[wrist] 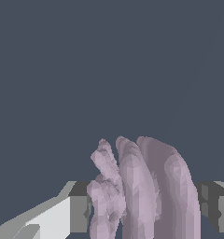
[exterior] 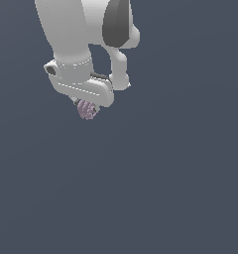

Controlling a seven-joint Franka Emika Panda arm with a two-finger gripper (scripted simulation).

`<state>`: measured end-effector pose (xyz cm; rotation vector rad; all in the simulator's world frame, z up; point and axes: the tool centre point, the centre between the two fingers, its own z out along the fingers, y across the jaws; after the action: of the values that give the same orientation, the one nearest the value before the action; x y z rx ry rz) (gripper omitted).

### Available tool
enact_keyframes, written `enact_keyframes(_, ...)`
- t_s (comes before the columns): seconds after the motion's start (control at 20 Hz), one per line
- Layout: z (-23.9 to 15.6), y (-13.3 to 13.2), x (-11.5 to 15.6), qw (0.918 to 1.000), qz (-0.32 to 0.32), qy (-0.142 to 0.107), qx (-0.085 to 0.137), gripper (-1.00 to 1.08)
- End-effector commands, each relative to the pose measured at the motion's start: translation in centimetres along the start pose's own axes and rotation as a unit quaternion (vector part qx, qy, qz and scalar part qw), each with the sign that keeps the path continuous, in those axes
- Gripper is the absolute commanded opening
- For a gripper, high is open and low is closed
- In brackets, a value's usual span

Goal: Pick up the object and move it to a goal position.

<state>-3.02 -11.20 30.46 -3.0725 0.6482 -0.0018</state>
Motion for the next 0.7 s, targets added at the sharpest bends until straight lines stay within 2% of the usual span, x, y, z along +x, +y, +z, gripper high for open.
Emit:
enact_keyframes(0.0,-2.3,1.2,0.9,1.0,0.0,0.0,0.0,-1.0)
enact_keyframes(0.3,-6.2,3.2,2.6,1.0,-0.001,0.0,-0.001,-1.0)
enact_keyframes(0.65,-8.7,4.5,3.8,1.0,-0.001,0.0,-0.001,-1.0)
